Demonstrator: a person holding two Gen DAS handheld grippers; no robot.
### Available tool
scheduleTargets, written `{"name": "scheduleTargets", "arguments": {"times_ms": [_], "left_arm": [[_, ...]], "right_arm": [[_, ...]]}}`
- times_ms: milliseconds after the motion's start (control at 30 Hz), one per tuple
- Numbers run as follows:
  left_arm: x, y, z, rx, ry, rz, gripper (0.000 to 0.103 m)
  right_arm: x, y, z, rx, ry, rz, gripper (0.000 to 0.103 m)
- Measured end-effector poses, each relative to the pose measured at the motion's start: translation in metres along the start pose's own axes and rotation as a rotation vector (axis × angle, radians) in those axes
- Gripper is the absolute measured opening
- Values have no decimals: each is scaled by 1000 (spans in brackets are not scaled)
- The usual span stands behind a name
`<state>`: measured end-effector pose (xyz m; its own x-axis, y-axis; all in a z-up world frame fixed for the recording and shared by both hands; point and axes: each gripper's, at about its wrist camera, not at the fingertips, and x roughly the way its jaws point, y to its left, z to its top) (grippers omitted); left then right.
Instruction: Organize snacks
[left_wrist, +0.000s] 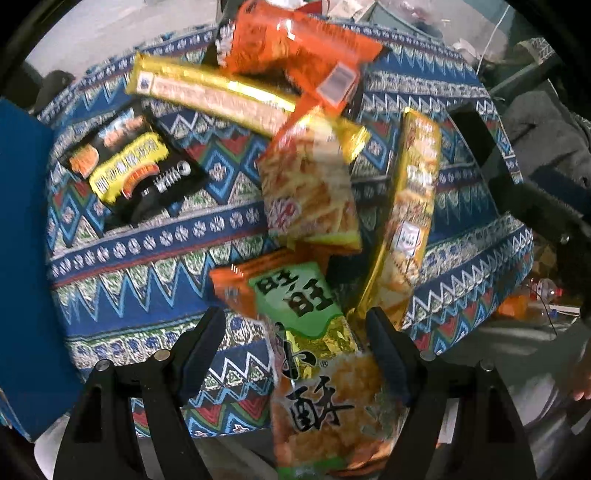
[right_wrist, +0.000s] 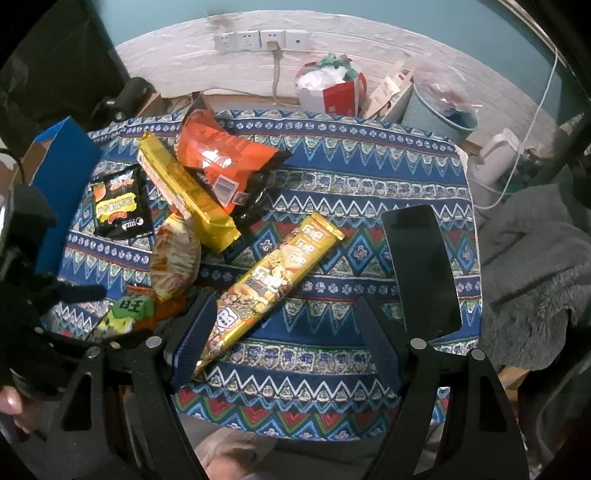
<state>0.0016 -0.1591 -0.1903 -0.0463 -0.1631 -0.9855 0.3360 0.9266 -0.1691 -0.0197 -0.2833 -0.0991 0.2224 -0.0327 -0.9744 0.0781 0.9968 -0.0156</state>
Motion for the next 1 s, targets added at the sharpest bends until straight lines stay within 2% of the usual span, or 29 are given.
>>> {"name": "scheduleTargets", "arguments": {"times_ms": [33, 100, 133, 267, 500, 767, 1000], "left_arm": [[2, 0, 0, 1, 4, -3, 79], [7, 4, -4, -3, 13, -16, 66], [9, 6, -6, -6, 18, -21, 53], [11, 14, -14, -4, -8, -33, 42], [1, 33, -17, 9, -91, 95, 39], [-9, 65, -15, -41, -130, 112, 39], [-6, 75, -13, -49, -134, 115, 39]], "right_arm": [[1, 0, 0, -2, 3, 0, 78], [6, 2, 0, -4, 16, -6, 78], [10, 3, -1, -2, 27, -9, 78], [26, 7, -1, 10, 65, -17, 78], [56, 18, 1, 59, 122, 2, 78], [89, 16, 5, 204, 157, 27, 78], [115, 14, 4, 246, 209, 20, 78]]}}
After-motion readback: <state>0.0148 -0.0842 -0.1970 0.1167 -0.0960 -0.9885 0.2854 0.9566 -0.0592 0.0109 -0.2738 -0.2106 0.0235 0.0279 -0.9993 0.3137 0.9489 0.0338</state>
